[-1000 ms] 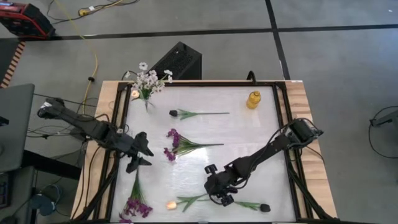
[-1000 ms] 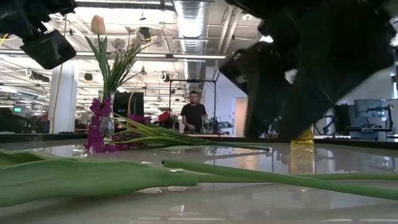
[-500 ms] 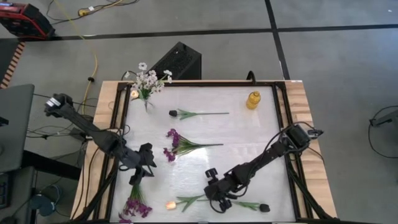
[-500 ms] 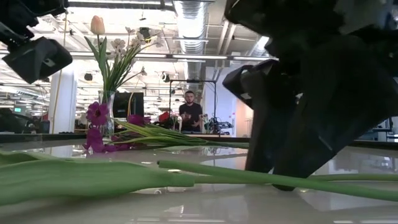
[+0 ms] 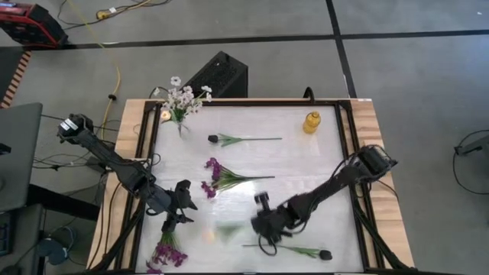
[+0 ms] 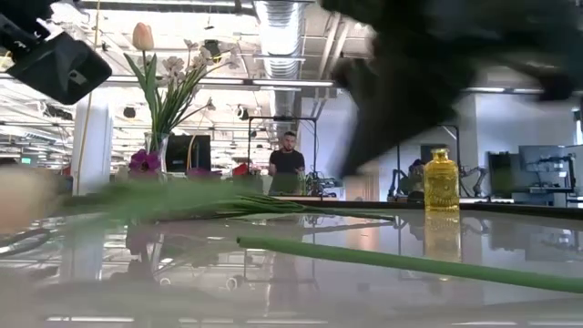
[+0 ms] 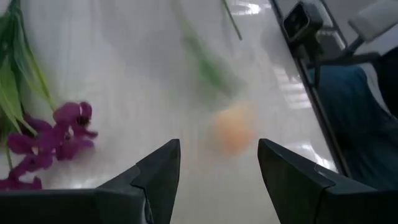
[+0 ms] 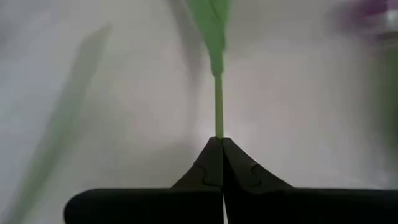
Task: Sort flowers into vase by color
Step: Put the white tulip into the transparent vase
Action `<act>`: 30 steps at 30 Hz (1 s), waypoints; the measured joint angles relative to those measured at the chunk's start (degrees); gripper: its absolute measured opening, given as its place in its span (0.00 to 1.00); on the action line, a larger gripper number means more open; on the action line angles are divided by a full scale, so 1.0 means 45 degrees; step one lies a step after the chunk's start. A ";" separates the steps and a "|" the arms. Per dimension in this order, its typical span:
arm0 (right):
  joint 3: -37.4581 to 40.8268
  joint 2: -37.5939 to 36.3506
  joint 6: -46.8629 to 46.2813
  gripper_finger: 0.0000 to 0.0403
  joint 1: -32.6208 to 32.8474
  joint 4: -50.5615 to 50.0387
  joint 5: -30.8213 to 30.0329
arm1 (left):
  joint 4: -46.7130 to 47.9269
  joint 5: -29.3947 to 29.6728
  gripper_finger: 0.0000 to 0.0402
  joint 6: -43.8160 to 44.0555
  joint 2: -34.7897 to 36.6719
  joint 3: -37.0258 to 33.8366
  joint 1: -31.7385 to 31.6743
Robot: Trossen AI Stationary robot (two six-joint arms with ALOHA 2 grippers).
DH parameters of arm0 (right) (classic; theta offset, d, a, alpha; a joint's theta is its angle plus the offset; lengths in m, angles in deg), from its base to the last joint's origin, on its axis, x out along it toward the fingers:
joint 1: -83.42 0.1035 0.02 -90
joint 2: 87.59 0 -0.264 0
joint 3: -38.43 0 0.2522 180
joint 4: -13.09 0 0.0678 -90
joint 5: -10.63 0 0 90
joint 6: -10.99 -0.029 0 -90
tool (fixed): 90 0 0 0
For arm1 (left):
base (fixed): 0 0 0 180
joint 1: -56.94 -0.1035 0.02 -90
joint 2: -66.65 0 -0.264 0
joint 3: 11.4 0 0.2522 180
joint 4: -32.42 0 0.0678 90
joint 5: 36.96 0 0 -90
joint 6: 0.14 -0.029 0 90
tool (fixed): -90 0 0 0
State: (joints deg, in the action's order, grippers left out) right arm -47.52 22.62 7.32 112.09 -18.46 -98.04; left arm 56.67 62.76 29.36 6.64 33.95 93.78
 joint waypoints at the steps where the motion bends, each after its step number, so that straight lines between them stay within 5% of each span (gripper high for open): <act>1: -0.0005 -0.0294 -0.0099 0.04 -0.0159 -0.0106 -0.0485 | -0.0088 0.0069 0.51 -0.0066 0.0001 0.0005 0.0005; 9: 0.0014 -0.1654 0.1457 0.04 -0.1208 0.0345 -0.0975 | -0.0238 0.1104 0.51 -0.0069 -0.0004 0.0000 0.0182; 14: 0.1844 -0.2936 0.2565 0.04 -0.2083 0.1896 0.2828 | -0.0235 0.2048 0.51 -0.0069 -0.0004 0.0000 0.0272; 22: 0.6379 -0.5614 0.2586 0.04 -0.4068 0.9502 0.7066 | -0.0345 0.3767 0.51 -0.0889 -0.0004 0.0000 0.0105; 30: 0.7256 -0.4425 0.1820 0.04 -0.5298 1.8085 0.7531 | -0.4925 0.5260 0.51 -0.4476 -0.0004 0.0000 -0.0875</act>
State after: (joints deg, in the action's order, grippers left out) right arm -14.87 2.71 15.51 88.25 62.92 -64.15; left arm 34.51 86.43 9.22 6.62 33.95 89.84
